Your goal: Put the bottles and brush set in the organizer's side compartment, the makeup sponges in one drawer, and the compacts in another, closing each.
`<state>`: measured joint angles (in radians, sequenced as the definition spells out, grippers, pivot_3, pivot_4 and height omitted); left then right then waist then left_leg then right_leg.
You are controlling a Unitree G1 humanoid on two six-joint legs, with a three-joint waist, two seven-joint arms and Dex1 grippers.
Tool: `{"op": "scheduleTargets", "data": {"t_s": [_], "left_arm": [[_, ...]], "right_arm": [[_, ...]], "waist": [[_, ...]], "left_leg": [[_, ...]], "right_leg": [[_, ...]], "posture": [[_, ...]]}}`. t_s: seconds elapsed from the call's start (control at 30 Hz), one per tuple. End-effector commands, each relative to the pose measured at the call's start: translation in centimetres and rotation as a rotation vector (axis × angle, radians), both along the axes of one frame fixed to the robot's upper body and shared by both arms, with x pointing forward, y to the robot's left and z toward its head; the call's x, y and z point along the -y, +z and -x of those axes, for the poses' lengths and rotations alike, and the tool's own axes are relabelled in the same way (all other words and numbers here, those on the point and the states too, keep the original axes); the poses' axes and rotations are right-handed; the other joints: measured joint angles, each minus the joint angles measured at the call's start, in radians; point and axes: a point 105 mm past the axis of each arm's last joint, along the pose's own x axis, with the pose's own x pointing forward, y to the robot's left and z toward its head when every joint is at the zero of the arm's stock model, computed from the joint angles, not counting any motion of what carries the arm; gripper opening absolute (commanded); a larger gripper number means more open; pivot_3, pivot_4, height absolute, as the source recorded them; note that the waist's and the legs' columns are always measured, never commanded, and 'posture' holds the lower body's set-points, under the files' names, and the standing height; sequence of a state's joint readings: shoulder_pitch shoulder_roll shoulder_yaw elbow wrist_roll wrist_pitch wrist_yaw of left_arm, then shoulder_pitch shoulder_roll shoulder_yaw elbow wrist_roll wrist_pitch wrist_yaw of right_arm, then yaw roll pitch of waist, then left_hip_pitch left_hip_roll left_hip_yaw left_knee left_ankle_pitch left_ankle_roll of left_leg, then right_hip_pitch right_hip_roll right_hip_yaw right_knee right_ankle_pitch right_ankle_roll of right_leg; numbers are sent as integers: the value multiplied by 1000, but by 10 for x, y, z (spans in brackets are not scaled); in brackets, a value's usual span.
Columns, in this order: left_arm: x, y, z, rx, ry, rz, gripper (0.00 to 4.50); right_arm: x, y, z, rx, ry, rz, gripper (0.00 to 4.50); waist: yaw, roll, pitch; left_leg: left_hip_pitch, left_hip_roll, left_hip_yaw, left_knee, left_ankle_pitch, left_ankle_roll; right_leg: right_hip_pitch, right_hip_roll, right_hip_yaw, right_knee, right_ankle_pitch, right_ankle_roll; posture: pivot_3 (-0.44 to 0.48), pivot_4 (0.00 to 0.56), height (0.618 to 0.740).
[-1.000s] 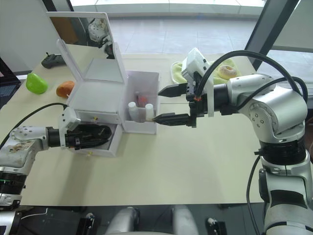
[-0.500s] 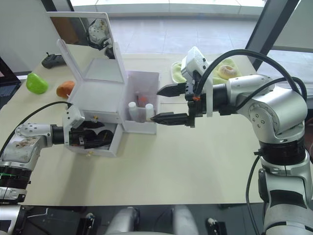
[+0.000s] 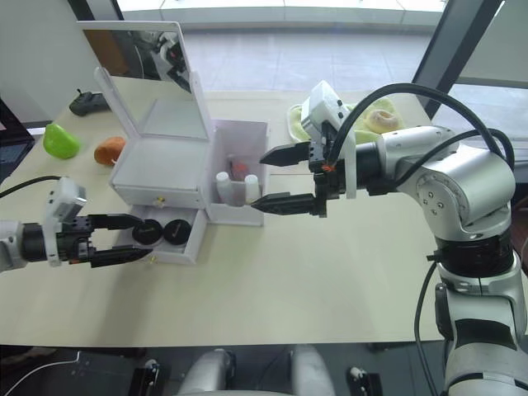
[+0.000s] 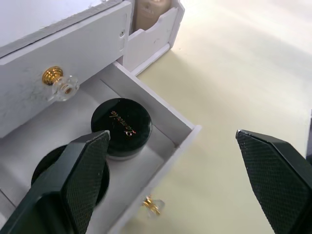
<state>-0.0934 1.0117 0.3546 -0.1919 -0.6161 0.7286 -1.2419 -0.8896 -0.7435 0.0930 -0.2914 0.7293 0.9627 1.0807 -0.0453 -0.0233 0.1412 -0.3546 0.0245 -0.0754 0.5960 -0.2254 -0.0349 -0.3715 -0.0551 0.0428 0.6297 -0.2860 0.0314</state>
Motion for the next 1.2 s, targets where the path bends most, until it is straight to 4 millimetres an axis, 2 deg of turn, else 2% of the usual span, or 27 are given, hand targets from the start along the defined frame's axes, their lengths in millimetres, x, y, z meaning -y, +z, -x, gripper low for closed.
{"op": "scheduleTargets", "data": {"t_s": [0.03, 0.1, 0.13, 0.17, 0.23, 0.33, 0.4, 0.57, 0.7, 0.9, 1.13, 1.2], "left_arm": [[-1, 13, 16, 20, 26, 68, 4466], [-6, 9, 20, 3, 76, 89, 4466], [-8, 6, 25, -31, 96, 125, 4079], [-13, 0, 29, -63, 127, 159, 3902], [-31, -22, 39, -113, 208, 133, 3301], [-45, -40, 42, -115, 293, 147, 2327], [-47, -51, 43, -120, 305, 128, 1717], [-41, -70, 24, -69, 339, 151, 113], [-37, -80, -1, -29, 351, 161, 52], [-41, -62, -29, 37, 384, 223, 52], [-37, -58, -50, 82, 397, 232, 52], [-34, -51, -63, 105, 409, 274, 52]], "right_arm": [[-1, 12, 3, 58, 23, -18, 4500], [-2, 12, 3, 58, 26, -18, 4500], [-2, 12, 3, 58, 28, -18, 4500], [-3, 12, 2, 60, 30, -20, 4500], [-5, 11, 1, 62, 33, -21, 4500], [-6, 11, 0, 65, 39, -24, 4500], [-6, 11, 0, 67, 41, -23, 4500], [-7, 12, -1, 74, 34, -25, 4500], [-9, 16, -3, 84, 32, -42, 4500], [-8, 23, -6, 114, 1, -51, 4500], [-6, 27, -6, 127, -16, -58, 4500], [-6, 29, -6, 135, -24, -60, 4500]], "waist": [[-1, 0, 0], [0, 0, 0], [1, 0, 0], [2, 0, 0], [-4, 1, 0], [-1, 1, 0], [2, 0, 0], [13, 0, 0], [13, -2, -1], [1, -3, -2], [3, -3, -1], [4, -3, -1]], "left_leg": [[0, 1, 0, 0, 0, 0], [0, 1, 1, 0, 0, 0], [0, 1, 1, 0, 0, 0], [0, 2, 1, 0, 0, 0], [1, 3, 2, 0, 0, 0], [2, 4, 5, -1, 0, 0], [1, 6, 4, 0, 0, 0], [1, 4, 5, 0, 0, 0], [0, 4, 5, 0, 0, 0], [0, 6, 5, 0, 0, 0], [0, 6, 5, 0, 0, 0], [0, 5, 5, 1, 0, 0]], "right_leg": [[0, 0, 0, 0, 0, 0], [0, 0, 0, 0, 0, 0], [0, 0, 0, 0, 0, -1], [0, 0, 0, 0, 0, -1], [0, 1, 0, -1, 1, -1], [-1, 1, 1, 0, 1, -3], [-2, 3, 1, -1, 1, -4], [-1, 0, 1, -3, 4, -9], [-1, 1, 0, -3, 6, -11], [-1, 3, 0, -1, 6, -11], [-1, 3, 0, -1, 6, -11], [-1, 3, 0, -1, 6, -10]], "posture": [[0, 150, 740], [0, 150, 740], [0, 150, 740], [0, 150, 740], [0, 150, 740], [0, 150, 740], [0, 150, 740], [0, 150, 740], [0, 150, 740], [0, 150, 740], [0, 150, 740], [0, 150, 740]]}}
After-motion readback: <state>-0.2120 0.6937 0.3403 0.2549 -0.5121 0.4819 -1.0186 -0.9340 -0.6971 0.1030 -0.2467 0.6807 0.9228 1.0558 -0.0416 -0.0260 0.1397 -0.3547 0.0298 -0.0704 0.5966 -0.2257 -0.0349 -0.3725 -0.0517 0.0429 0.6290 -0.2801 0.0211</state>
